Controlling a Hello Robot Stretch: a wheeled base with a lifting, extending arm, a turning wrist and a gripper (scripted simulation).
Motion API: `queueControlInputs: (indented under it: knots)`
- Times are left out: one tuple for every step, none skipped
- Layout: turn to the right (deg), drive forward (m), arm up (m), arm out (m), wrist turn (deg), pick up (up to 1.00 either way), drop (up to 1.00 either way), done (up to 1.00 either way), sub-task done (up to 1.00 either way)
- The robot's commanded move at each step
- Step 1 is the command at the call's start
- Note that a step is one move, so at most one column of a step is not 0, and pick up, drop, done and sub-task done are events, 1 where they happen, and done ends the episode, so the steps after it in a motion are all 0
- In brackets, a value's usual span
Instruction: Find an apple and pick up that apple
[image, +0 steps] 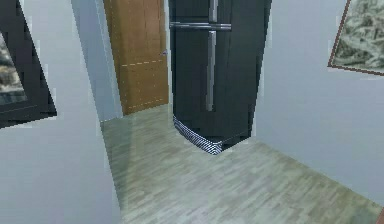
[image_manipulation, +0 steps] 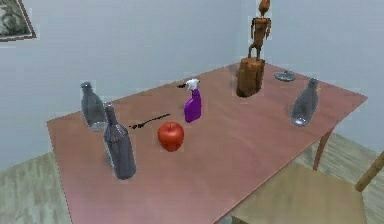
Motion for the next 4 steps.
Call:
queueControlInputs:
  knots:
    - [0.0, 0.0, 0.5, 0.0, 0.0, 0.0, 0.0, 0.0, 0.0]
    - [0.0, 0.0, 0.38, 0.0, 0.0, 0.0, 0.0, 0.0, 0.0]
    - [0.0, 0.0, 0.0, 0.36, 0.0, 0.0, 0.0, 0.0, 0.0]
    - [0.0, 0.0, 0.0, 0.0, 45.0, 0.0, 0.0, 0.0, 0.0]
